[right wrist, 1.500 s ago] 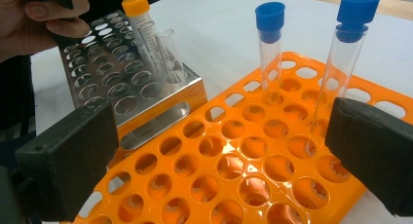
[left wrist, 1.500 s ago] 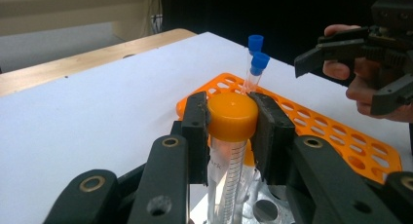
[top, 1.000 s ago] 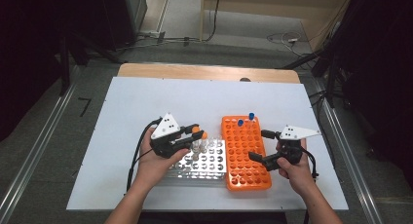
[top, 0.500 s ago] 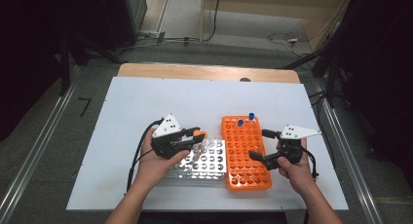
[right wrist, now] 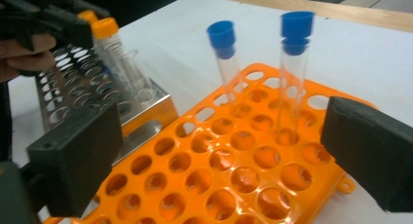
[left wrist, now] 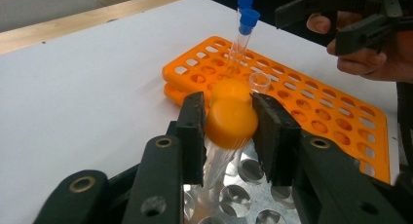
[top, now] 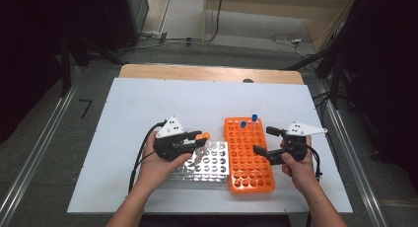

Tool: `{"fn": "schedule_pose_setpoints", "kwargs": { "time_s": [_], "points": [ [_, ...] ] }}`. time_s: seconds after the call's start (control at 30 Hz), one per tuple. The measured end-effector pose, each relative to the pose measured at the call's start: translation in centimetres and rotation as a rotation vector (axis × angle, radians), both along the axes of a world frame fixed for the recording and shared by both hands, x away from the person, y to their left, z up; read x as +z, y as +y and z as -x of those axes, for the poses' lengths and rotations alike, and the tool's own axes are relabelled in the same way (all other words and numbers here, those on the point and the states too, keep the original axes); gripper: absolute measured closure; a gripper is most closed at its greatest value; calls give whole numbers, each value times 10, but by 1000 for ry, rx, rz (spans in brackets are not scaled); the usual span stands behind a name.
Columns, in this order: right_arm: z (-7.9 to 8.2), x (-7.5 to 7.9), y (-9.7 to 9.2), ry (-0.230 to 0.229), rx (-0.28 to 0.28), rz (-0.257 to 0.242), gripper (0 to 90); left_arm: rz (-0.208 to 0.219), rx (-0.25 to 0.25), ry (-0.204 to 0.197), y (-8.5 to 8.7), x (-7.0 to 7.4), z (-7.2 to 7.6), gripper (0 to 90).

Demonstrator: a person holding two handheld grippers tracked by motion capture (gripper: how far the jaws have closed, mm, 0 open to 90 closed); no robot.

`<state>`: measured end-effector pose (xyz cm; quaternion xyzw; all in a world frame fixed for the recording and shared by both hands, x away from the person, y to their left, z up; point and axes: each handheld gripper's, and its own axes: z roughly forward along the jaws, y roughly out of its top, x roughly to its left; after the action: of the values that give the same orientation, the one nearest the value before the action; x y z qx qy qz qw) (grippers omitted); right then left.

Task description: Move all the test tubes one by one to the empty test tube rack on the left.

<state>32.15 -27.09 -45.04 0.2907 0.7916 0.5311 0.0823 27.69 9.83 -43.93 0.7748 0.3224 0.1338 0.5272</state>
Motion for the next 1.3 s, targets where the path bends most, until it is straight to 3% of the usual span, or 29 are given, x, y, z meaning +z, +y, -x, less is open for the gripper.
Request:
{"fn": "schedule_pose_setpoints", "kwargs": {
  "time_s": [0.2,0.53,0.83,1.13,1.3],
  "points": [
    [-11,-5,-1,14,-39,-9,67,27,-13,4,1,1,2,561],
    [-30,-18,9,38,-165,61,353,123,7,-13,13,9,12,232],
    [-37,-25,21,9,-148,87,540,159,41,3,24,10,18,22],
    [-34,-28,27,-11,-155,118,715,174,37,-1,27,10,19,0],
    [-33,-24,22,-29,-180,79,746,173,42,-9,26,11,19,0]
  ]
}}
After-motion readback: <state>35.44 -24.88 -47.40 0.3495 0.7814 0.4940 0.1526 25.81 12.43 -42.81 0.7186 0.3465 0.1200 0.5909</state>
